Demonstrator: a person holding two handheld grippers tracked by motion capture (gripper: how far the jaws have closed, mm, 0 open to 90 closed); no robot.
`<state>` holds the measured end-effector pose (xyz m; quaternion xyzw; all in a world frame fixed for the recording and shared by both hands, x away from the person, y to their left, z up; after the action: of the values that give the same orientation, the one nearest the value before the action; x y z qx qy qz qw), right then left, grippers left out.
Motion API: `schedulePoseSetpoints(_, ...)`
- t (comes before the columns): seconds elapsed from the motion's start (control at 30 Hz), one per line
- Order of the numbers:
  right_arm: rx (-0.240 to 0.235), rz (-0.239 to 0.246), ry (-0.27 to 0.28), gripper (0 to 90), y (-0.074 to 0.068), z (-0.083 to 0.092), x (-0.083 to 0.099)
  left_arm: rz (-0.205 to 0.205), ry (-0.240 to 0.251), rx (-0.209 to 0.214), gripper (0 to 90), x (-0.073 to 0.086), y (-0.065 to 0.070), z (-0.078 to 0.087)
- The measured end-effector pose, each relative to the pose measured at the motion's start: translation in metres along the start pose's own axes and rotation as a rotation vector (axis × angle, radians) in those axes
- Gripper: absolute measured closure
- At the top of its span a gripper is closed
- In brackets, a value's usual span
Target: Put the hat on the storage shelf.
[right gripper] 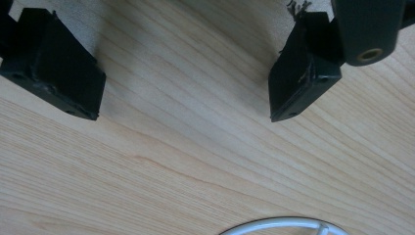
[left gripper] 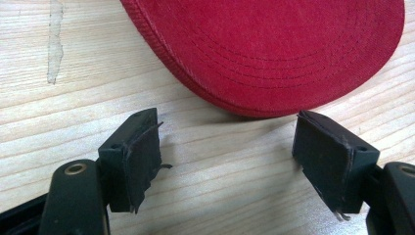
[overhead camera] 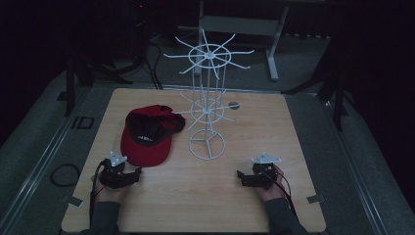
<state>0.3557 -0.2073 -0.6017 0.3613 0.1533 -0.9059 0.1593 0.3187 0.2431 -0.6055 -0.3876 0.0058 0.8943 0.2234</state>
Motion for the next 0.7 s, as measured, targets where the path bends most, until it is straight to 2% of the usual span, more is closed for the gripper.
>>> schedulePoseSetpoints(0.2,0.0,0.0,0.0,13.7,0.0,0.0,0.0,-0.024,-0.002,0.029,27.3,0.002,-0.001,0.003)
schedulePoseSetpoints(0.27,0.0,0.0,0.0,13.7,0.0,0.0,0.0,-0.035,0.003,0.04,35.8,0.003,-0.003,0.005)
schedulePoseSetpoints(0.33,0.0,0.0,0.0,13.7,0.0,0.0,0.0,-0.037,-0.005,0.046,40.4,0.004,-0.006,0.007)
schedulePoseSetpoints(0.4,0.0,0.0,0.0,13.7,0.0,0.0,0.0,-0.024,-0.009,0.061,45.5,0.003,-0.009,0.007)
schedulePoseSetpoints(0.6,0.0,0.0,0.0,13.7,0.0,0.0,0.0,0.003,-0.003,0.153,60.5,0.003,-0.013,0.014)
schedulePoseSetpoints(0.7,0.0,0.0,0.0,13.7,0.0,0.0,0.0,0.011,0.024,0.143,63.4,0.0,-0.016,0.021)
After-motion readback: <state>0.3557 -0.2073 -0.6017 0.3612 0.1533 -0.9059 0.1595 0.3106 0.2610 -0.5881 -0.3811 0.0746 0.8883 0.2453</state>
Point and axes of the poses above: each handheld gripper's, and its own axes: z roughly backward along the jaws, x roughly out of its underside, y roughly to its right, the point moved 5 cm from there along -z, roughly forward along the jaws, and after that the axes turned 14 degrees about -z, right-handed, at the moved point
